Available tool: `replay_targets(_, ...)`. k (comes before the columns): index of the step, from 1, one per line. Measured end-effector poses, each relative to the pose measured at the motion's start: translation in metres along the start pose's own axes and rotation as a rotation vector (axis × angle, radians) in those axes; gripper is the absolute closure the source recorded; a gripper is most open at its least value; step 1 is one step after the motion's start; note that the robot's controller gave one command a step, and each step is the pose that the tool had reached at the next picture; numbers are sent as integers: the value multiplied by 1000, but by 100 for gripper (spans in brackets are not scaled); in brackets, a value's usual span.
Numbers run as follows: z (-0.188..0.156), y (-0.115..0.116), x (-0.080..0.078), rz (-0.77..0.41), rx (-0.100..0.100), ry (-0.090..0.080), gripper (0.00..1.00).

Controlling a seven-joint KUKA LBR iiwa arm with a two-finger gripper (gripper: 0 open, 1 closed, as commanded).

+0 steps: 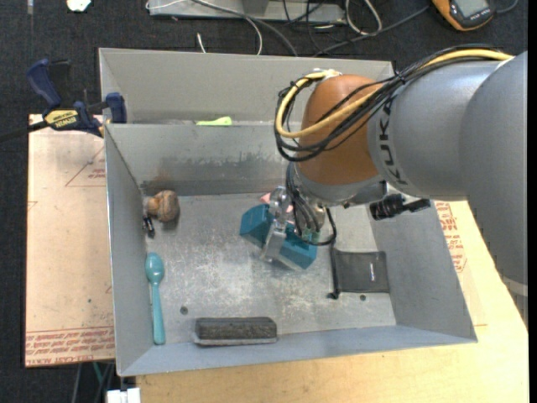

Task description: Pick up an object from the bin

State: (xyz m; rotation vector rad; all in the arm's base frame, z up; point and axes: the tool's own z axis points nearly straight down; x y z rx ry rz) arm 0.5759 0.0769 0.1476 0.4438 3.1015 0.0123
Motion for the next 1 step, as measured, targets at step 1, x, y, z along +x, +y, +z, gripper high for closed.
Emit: replay_targets(1,-50,0,1,-2,2,6,100)
